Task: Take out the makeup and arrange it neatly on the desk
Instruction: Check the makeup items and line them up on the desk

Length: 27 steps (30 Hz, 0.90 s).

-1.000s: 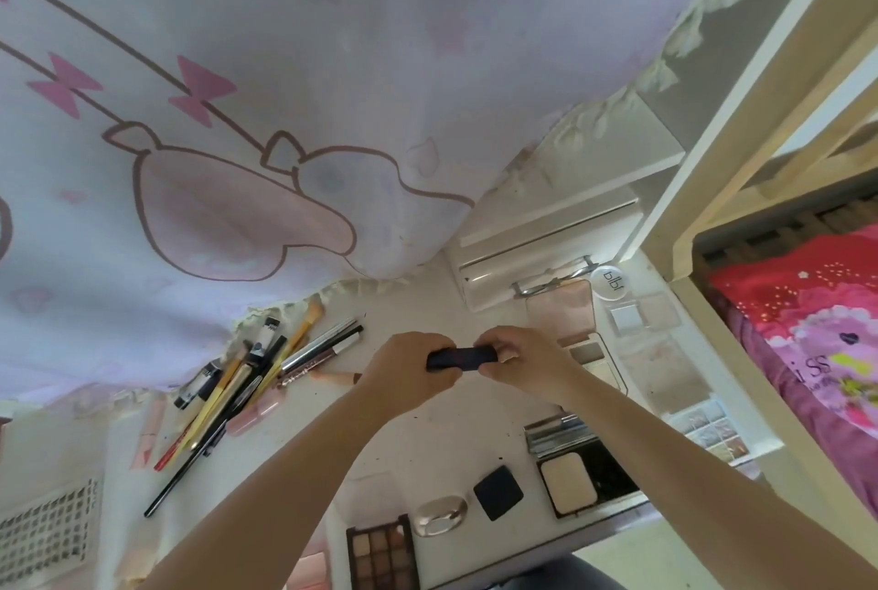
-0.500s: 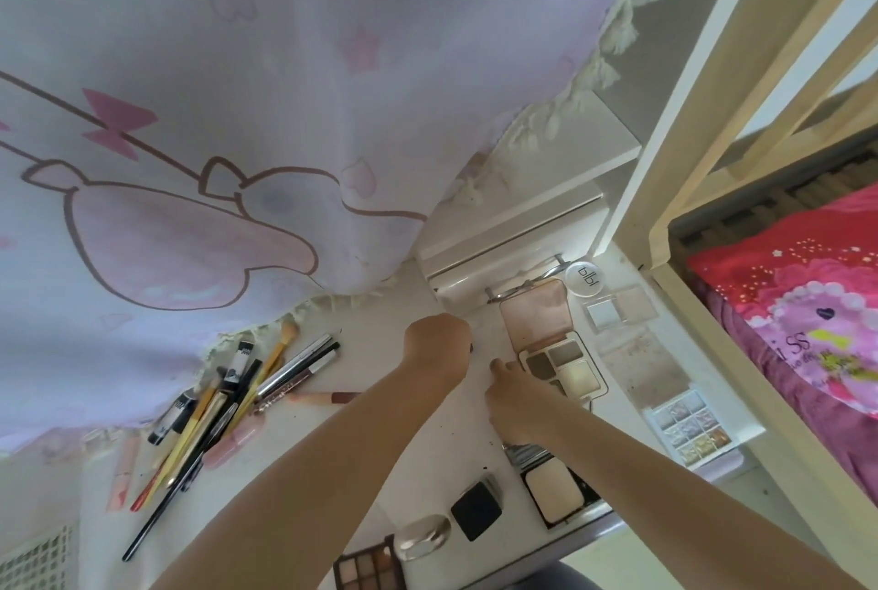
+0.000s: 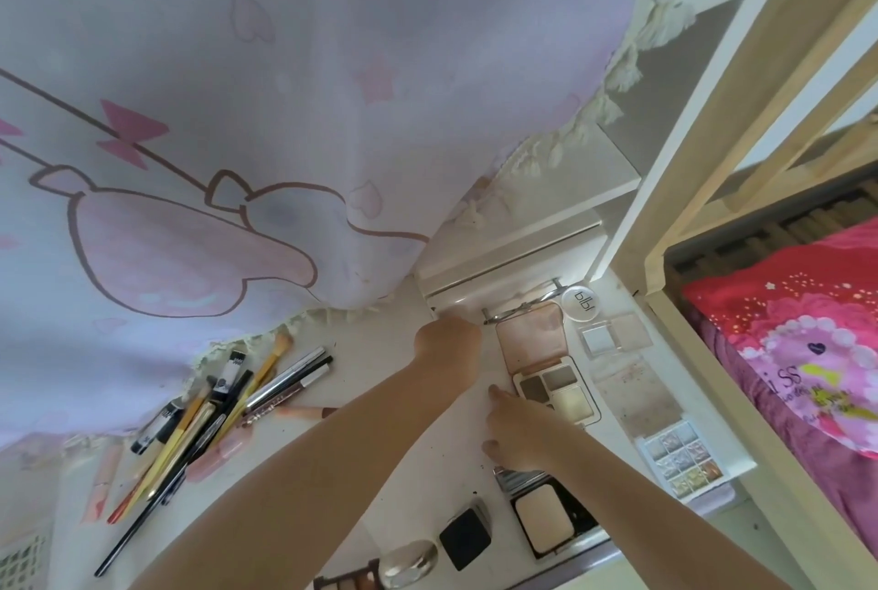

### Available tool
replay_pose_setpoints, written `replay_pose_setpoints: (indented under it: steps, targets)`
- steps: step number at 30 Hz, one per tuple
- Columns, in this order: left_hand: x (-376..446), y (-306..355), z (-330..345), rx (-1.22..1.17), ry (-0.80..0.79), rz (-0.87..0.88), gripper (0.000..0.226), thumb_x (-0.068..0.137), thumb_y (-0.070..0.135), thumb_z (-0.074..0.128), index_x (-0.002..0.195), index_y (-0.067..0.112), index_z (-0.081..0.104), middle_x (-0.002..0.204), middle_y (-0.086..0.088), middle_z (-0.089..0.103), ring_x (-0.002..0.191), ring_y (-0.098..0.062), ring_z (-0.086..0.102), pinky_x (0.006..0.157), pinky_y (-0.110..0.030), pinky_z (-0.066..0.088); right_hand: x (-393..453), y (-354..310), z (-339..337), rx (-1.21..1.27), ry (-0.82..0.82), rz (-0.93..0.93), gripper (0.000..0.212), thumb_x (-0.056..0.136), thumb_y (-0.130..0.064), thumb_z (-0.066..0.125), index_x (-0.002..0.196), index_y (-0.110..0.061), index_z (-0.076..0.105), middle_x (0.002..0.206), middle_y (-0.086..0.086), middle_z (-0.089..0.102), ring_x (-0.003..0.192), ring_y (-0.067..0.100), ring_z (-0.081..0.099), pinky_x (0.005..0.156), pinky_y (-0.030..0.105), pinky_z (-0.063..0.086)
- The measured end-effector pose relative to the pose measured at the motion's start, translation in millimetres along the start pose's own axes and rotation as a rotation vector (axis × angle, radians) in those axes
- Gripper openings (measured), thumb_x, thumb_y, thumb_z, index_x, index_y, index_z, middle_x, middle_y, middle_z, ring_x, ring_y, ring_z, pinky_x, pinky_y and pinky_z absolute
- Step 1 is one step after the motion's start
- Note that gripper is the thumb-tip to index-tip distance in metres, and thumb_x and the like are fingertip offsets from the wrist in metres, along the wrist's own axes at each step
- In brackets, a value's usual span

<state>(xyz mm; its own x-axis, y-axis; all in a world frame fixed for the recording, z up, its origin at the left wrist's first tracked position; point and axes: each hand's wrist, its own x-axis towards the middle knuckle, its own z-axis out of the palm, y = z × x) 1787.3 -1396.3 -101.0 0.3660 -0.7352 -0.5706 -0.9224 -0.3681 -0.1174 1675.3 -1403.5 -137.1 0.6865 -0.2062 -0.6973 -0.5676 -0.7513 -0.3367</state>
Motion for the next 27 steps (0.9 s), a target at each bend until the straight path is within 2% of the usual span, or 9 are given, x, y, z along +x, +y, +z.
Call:
replay_pose_setpoints:
  steps: [4, 7, 9, 12, 15, 18, 22, 24, 27]
  targets:
    - [-5.8, -4.7, -1.3, -0.005, 0.018, 0.046, 0.026, 0.088, 0.007, 0.052, 0.114, 0.003, 0.055, 0.114, -0.011, 0.060, 0.104, -0.027, 0.059, 0.078, -0.029, 0.047, 2.4, -1.9, -3.4, -0.016, -0.027, 0.018, 0.046, 0.098, -0.027, 0.031, 0.133, 0.002, 0.037, 0.151, 0.017, 0.015, 0.126, 0.031, 0.041, 0.103, 0.037, 0.035]
    - [-17.0, -15.3, -1.4, -0.070, 0.092, 0.079, 0.024, 0.091, 0.013, 0.050, 0.114, 0.008, 0.052, 0.113, -0.009, 0.058, 0.102, -0.027, 0.058, 0.070, -0.028, 0.040, 2.5, -3.7, -5.7, -0.050, -0.050, 0.017, 0.046, 0.098, -0.026, 0.032, 0.133, 0.003, 0.037, 0.151, 0.019, 0.016, 0.125, 0.031, 0.041, 0.104, 0.036, 0.034]
    - [-27.6, -25.2, 2.0, -0.135, 0.140, 0.093, 0.030, 0.093, 0.018, 0.047, 0.122, 0.011, 0.045, 0.116, -0.008, 0.053, 0.104, -0.026, 0.055, 0.073, -0.029, 0.040, 2.4, -4.9, -7.6, -0.062, -0.053, 0.025, 0.046, 0.098, -0.026, 0.032, 0.133, 0.003, 0.038, 0.150, 0.019, 0.018, 0.123, 0.032, 0.044, 0.102, 0.036, 0.036]
    - [-43.7, -48.6, 14.6, -0.213, 0.226, 0.084, 0.047, 0.095, 0.025, 0.043, 0.138, 0.015, 0.025, 0.124, -0.007, 0.047, 0.111, -0.025, 0.050, 0.079, -0.031, 0.042, 4.3, -6.8, -11.0, -0.069, -0.041, 0.031, 0.042, 0.097, -0.028, 0.034, 0.125, 0.000, 0.046, 0.133, 0.016, 0.044, 0.114, 0.027, 0.050, 0.096, 0.032, 0.040]
    - [-57.3, -78.2, 32.3, -0.270, 0.280, -0.034, 0.051, 0.095, 0.028, 0.042, 0.140, 0.014, 0.022, 0.130, -0.008, 0.045, 0.116, -0.026, 0.049, 0.086, -0.035, 0.046, 3.6, -16.0, -13.5, -0.098, -0.024, -0.007, 0.042, 0.097, -0.029, 0.034, 0.126, -0.002, 0.047, 0.130, 0.013, 0.049, 0.117, 0.025, 0.048, 0.099, 0.031, 0.037]
    - [-71.8, -105.5, 55.7, -0.310, 0.194, -0.181, 0.043, 0.095, 0.030, 0.041, 0.134, 0.014, 0.034, 0.131, -0.006, 0.047, 0.120, -0.024, 0.049, 0.092, -0.036, 0.047, 4.4, -38.3, -19.3, -0.077, 0.034, -0.148, 0.042, 0.097, -0.029, 0.036, 0.132, -0.006, 0.044, 0.136, 0.010, 0.047, 0.123, 0.022, 0.045, 0.102, 0.029, 0.033]
    - [-95.2, -139.5, 92.7, -0.435, 0.109, -0.355, 0.035, 0.095, 0.030, 0.042, 0.127, 0.017, 0.047, 0.136, -0.001, 0.047, 0.125, -0.019, 0.046, 0.098, -0.032, 0.044, 28.8, -85.6, -24.3, -0.041, 0.076, -0.350, 0.035, 0.095, -0.024, 0.044, 0.124, -0.005, 0.053, 0.123, 0.011, 0.056, 0.112, 0.024, 0.051, 0.086, 0.025, 0.036]
    - [-108.7, -152.9, 106.4, -0.480, 0.085, -0.425, 0.039, 0.096, 0.031, 0.041, 0.132, 0.016, 0.044, 0.136, -0.002, 0.047, 0.124, -0.019, 0.047, 0.098, -0.030, 0.043, 51.7, -112.1, -21.2, -0.063, 0.115, -0.369, 0.034, 0.093, -0.025, 0.047, 0.121, -0.005, 0.052, 0.119, 0.014, 0.056, 0.108, 0.027, 0.052, 0.079, 0.026, 0.036]
    - [-126.1, -165.6, 121.9, -0.560, 0.087, -0.518, 0.040, 0.096, 0.029, 0.042, 0.134, 0.016, 0.043, 0.135, -0.001, 0.049, 0.123, -0.018, 0.049, 0.098, -0.027, 0.042, 81.9, -142.2, -12.4, -0.162, 0.226, -0.301, 0.034, 0.092, -0.025, 0.047, 0.119, -0.004, 0.047, 0.121, 0.014, 0.049, 0.111, 0.030, 0.050, 0.087, 0.034, 0.042]
